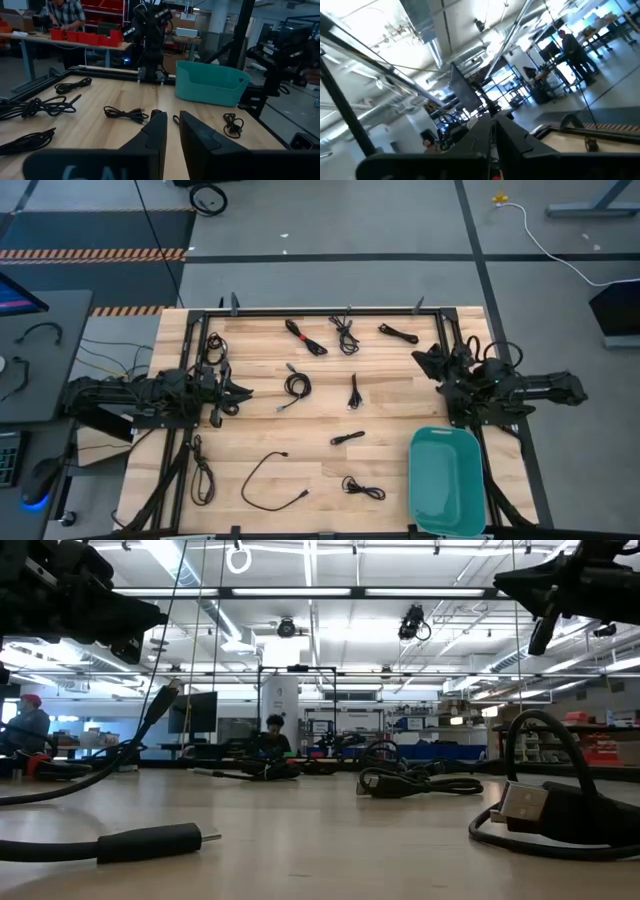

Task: Pick and place USB-C Cables
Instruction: Put the black charger cable into the blue bin

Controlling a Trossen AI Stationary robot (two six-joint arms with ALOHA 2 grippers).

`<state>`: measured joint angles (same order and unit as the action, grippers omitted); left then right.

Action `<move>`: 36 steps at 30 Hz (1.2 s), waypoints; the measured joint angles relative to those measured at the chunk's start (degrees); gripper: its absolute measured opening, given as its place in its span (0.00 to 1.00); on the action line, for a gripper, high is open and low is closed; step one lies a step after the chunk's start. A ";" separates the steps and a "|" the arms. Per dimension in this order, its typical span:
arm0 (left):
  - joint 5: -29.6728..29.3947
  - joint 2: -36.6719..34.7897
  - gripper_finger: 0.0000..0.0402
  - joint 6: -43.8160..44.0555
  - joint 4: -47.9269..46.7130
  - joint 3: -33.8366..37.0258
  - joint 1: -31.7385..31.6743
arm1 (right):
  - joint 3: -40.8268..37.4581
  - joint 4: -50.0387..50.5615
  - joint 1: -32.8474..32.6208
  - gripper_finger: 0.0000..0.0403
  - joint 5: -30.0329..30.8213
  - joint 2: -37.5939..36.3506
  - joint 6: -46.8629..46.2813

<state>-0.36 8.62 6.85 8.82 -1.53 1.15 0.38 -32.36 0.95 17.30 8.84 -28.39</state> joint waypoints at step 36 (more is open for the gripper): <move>0.00 0.00 0.15 0.00 -0.04 0.01 0.00 | 57.59 66.75 0.13 0.45 -8.43 82.88 -17.85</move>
<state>-0.36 8.62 6.85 8.78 -1.52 1.15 57.98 34.40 1.08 8.86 91.72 -46.24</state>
